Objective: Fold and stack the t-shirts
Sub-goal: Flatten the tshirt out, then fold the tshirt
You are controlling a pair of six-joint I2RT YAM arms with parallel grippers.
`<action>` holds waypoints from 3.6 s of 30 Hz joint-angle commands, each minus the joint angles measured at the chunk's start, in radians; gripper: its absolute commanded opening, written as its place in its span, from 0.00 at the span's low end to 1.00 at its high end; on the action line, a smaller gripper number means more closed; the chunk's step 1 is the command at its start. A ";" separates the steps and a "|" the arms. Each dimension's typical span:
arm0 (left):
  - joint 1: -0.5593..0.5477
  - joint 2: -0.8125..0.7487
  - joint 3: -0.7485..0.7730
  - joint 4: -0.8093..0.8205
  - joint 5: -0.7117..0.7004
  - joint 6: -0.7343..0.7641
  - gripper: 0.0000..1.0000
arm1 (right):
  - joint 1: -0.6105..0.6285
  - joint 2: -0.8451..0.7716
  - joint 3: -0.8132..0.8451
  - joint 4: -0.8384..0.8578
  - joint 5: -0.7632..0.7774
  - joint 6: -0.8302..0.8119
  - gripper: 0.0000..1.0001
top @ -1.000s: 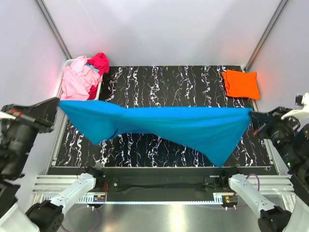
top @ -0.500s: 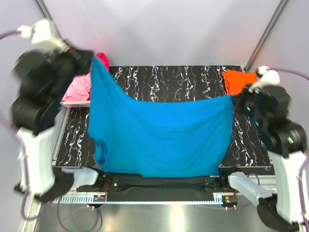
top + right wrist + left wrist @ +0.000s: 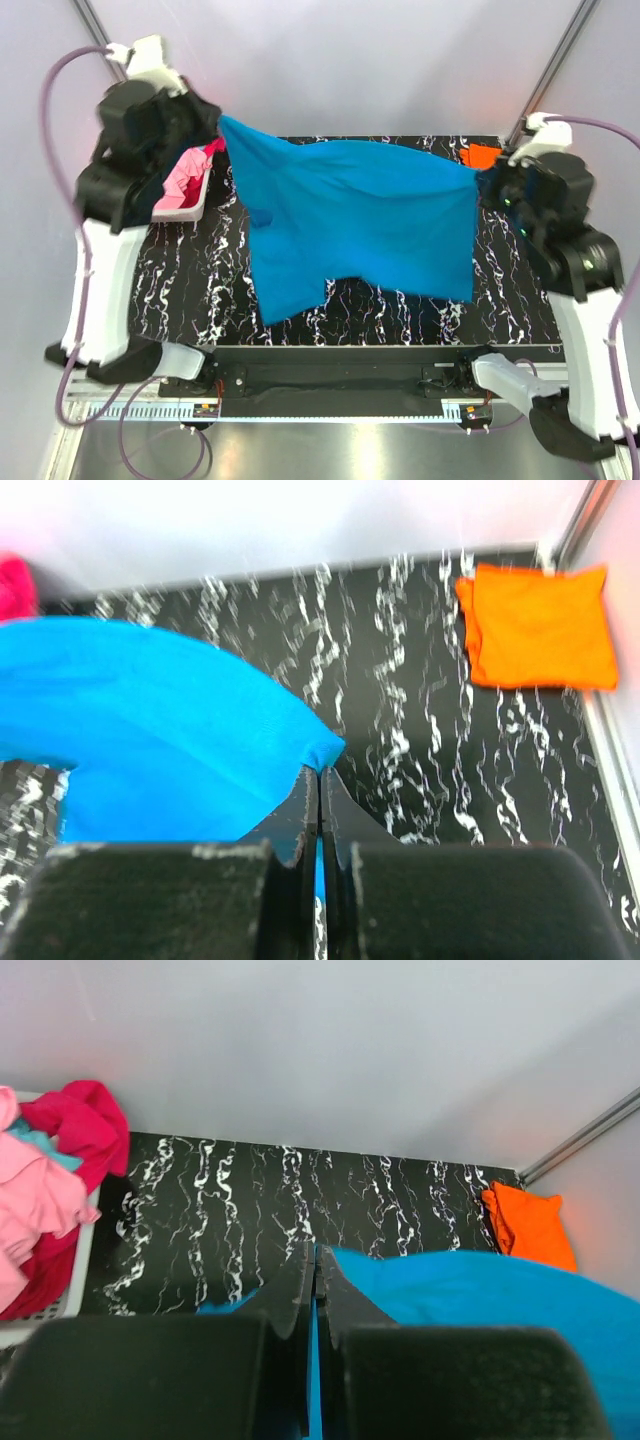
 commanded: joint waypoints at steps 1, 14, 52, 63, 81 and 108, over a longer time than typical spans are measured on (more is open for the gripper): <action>0.006 -0.208 -0.037 0.116 -0.042 0.013 0.00 | 0.006 -0.110 0.064 0.040 -0.004 -0.006 0.00; 0.004 -0.506 -0.149 0.110 -0.058 0.051 0.00 | 0.006 -0.308 0.100 -0.032 -0.022 -0.012 0.00; 0.162 0.950 0.237 0.398 -0.079 0.027 0.00 | -0.132 1.007 0.015 0.746 0.018 -0.075 0.00; 0.166 0.893 0.089 0.490 -0.047 0.024 0.00 | -0.159 1.106 0.095 0.744 0.191 -0.039 0.00; 0.164 0.694 -0.097 0.498 -0.072 -0.030 0.00 | -0.256 1.250 0.391 0.441 0.044 0.128 0.00; 0.129 0.475 -0.312 0.436 0.057 -0.042 0.00 | -0.284 1.001 0.178 0.359 0.008 0.143 0.00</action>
